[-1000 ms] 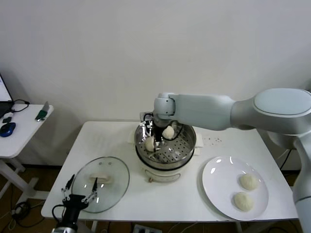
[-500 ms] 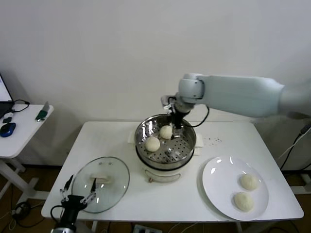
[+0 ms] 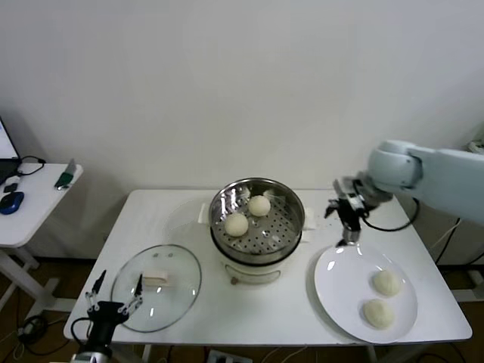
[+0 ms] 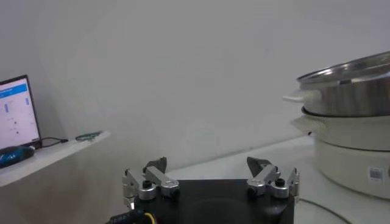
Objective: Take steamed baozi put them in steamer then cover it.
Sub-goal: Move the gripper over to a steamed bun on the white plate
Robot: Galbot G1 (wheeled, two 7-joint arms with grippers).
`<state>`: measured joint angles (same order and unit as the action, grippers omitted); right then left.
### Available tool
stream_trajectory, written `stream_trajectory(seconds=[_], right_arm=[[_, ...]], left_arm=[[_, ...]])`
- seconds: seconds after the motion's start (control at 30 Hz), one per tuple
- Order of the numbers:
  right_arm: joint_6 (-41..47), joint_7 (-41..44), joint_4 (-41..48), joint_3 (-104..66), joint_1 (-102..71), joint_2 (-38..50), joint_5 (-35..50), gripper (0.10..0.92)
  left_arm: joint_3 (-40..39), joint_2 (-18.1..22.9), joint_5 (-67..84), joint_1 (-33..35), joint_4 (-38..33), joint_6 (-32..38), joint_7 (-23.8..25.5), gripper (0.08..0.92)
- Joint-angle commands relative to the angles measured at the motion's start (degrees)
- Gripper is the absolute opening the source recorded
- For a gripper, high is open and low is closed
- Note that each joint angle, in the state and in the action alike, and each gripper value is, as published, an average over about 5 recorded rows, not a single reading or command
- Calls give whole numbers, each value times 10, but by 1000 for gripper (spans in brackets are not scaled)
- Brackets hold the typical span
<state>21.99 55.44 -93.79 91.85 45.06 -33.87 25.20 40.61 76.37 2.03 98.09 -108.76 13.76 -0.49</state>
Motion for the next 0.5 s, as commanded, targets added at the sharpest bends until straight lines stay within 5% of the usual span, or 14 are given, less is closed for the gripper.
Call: stream_trajectory(seconds=[0.03,0.27,0.5], right_arm=[[-24,23,-56,-79,-188,182,-156,823],[-36,36,-41,-257,-412,212,-221,823],[-37,35,-21,-287,-443,191,-236,823]], left_arm=[[5,5,-4,1,-3,-6,0,823],[8,7,-9,1,-2,-10,0,823],[7,8,-11,2,4,-9,-1,823]])
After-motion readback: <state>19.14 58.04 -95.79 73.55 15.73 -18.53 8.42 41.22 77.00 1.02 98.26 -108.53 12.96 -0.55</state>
